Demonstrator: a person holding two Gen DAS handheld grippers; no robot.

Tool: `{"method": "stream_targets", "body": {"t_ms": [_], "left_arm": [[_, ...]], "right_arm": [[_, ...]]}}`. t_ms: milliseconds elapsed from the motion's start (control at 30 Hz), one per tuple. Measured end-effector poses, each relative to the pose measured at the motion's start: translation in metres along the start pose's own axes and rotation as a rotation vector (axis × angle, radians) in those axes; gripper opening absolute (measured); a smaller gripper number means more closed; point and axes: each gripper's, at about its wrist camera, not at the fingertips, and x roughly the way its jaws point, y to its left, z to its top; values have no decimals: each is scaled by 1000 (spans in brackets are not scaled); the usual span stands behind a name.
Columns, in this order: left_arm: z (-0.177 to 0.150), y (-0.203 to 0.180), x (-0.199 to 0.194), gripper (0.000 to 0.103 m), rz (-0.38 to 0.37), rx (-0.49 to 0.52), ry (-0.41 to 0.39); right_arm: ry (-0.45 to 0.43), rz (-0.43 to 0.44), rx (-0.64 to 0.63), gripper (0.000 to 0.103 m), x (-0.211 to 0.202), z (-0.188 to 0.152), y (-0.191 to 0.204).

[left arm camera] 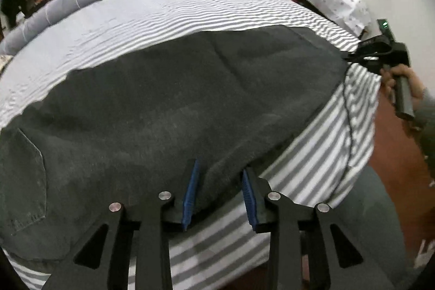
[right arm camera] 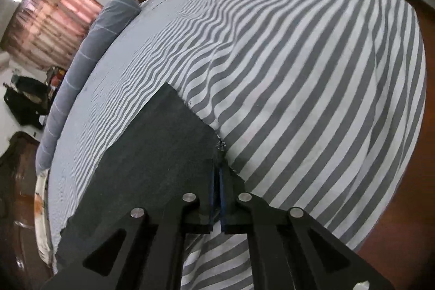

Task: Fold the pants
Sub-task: 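Lay the leg flat with the right gripper while the left gripper smooths the jeans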

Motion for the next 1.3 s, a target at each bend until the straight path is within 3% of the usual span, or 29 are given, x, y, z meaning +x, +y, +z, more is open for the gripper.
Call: {"method": "stream_targets", "body": {"t_ms": [200, 300, 333, 433, 500, 633, 733, 800, 900, 1033, 1200, 1300], "left_arm": [[-13, 11, -17, 33, -41, -16, 8], [-15, 19, -32, 34, -73, -42, -25], [-14, 22, -36, 36, -51, -53, -46], [-13, 39, -39, 55, 73, -116, -104], [-16, 52, -34, 57, 119, -172, -105], [-32, 64, -8, 56, 196, -184, -7], [-38, 57, -11, 56, 216, -146, -35], [-35, 58, -20, 56, 187, -164, -47], [-27, 64, -42, 56, 182, -206, -133], [-16, 87, -56, 56, 212, -255, -201], [-20, 112, -36, 56, 245, -314, -149], [-35, 117, -25, 56, 223, -330, -120]], "right_arm": [[-6, -37, 1, 2, -3, 0, -4], [-33, -100, 18, 7, -11, 1, -4], [-41, -116, 25, 8, -14, 1, -5], [-69, -125, 28, 12, -29, 2, -2], [-97, -137, 11, 15, -41, 0, 6], [-87, -82, -42, 19, -55, -2, 37], [-72, -34, -148, 19, -57, -6, 82], [-53, 16, -224, 21, -54, -12, 119], [41, 142, -353, 25, -38, -28, 184], [244, 306, -525, 26, -1, -59, 274], [540, 408, -695, 26, 64, -118, 379], [652, 435, -756, 26, 98, -150, 419]]}}
